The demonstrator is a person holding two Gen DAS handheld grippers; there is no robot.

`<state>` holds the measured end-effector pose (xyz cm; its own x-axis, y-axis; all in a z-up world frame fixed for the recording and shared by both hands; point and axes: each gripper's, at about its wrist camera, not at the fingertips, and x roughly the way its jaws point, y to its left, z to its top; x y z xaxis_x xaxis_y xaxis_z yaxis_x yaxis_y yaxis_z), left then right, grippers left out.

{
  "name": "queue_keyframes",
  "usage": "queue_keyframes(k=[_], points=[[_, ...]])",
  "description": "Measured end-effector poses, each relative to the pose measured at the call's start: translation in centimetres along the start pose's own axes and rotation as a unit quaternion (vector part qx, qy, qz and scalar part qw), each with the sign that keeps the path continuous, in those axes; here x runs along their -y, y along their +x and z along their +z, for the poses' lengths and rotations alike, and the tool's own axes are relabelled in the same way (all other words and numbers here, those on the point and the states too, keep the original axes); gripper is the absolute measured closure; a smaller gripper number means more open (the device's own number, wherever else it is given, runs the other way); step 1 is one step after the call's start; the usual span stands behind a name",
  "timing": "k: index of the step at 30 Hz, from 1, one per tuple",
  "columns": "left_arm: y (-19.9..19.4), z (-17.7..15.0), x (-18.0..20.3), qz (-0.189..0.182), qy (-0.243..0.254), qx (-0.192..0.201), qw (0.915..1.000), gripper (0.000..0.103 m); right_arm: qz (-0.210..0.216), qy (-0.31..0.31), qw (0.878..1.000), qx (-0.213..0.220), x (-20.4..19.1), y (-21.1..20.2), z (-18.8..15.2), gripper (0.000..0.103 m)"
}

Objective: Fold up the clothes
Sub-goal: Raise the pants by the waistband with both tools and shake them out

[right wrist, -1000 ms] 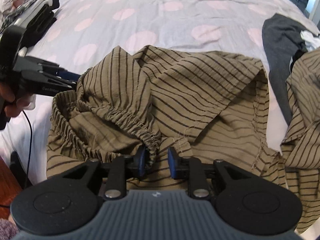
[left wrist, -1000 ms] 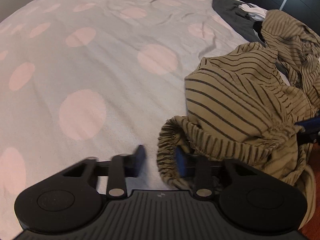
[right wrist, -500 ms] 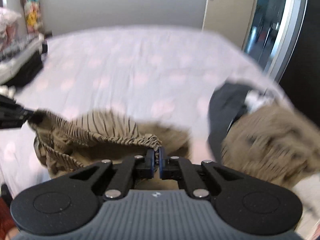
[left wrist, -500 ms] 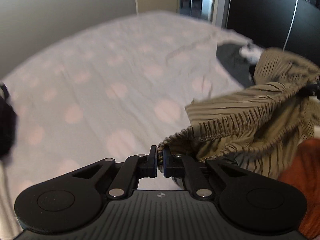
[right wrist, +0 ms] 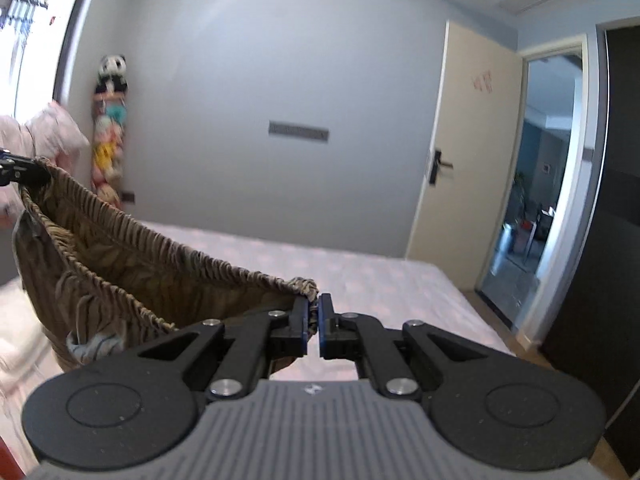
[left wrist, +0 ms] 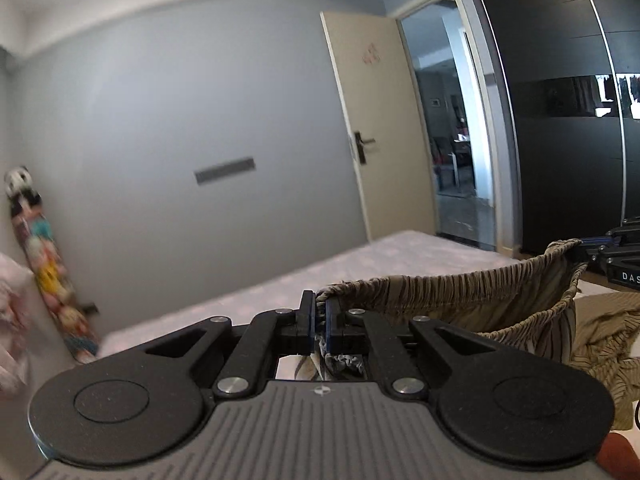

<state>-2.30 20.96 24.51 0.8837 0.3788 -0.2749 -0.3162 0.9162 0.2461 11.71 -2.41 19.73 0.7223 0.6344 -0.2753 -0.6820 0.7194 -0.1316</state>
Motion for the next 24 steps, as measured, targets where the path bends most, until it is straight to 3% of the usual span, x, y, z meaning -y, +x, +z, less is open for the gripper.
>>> queue_keyframes(k=[5,12,19,24], points=[[-1.4,0.3,-0.1,0.032,0.006,0.011,0.9994,0.098,0.024,0.015,0.999,0.023,-0.6,-1.5,1.9,0.097],[1.4,-1.6,-0.6,0.031,-0.023,-0.027,0.9989,0.098,0.034,-0.002,0.999,0.026,-1.5,-0.9,2.2,0.097],[5.0,-5.0,-2.1,0.030,-0.052,-0.065,0.9961,0.098,0.022,0.015,0.999,-0.022,-1.6,5.5,1.3,0.097],[4.4,-5.1,-2.7,0.058,-0.078,-0.018,0.9952,0.098,0.018,0.045,0.999,-0.021,-1.4,9.6,2.8,0.097]])
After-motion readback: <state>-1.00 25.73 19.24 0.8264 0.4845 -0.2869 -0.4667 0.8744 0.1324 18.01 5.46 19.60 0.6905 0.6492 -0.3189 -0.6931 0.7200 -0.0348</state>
